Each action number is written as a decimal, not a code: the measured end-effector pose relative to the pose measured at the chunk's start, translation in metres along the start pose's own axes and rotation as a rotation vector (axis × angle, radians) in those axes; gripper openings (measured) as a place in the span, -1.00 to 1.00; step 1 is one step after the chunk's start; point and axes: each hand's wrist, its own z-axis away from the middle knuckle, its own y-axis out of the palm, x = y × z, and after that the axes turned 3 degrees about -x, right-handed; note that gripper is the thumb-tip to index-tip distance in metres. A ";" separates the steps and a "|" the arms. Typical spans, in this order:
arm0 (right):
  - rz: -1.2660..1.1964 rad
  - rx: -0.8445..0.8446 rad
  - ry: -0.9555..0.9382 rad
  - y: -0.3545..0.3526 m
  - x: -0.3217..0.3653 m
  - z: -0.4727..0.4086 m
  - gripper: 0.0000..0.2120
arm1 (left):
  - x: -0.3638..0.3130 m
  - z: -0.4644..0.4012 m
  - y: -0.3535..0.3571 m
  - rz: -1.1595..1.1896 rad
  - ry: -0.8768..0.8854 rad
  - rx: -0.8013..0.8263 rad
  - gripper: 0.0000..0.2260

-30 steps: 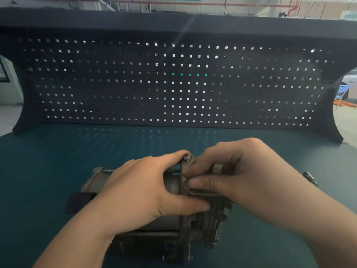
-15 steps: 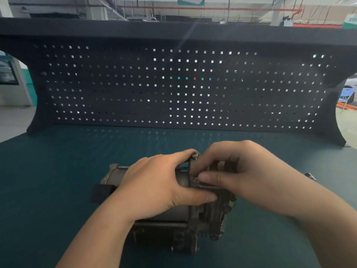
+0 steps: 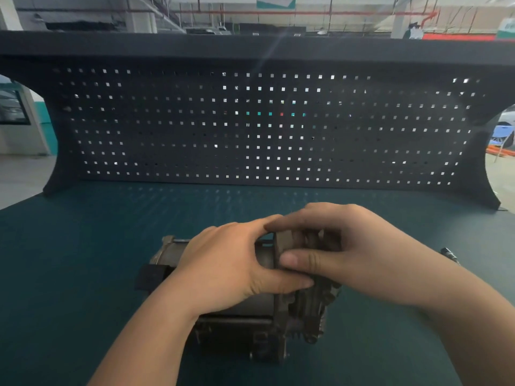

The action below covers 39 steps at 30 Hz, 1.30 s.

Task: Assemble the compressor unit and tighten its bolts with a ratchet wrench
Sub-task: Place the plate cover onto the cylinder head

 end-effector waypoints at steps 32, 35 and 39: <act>0.026 -0.137 0.091 0.008 0.003 0.001 -0.89 | 0.002 -0.002 0.003 -0.053 0.006 -0.019 -0.22; 0.008 -0.172 0.107 0.011 0.003 -0.001 -0.94 | 0.005 -0.002 0.004 -0.078 -0.003 -0.036 -0.13; -0.035 -0.217 0.146 0.014 0.001 -0.002 -0.86 | 0.005 -0.002 0.004 -0.082 0.001 -0.047 -0.16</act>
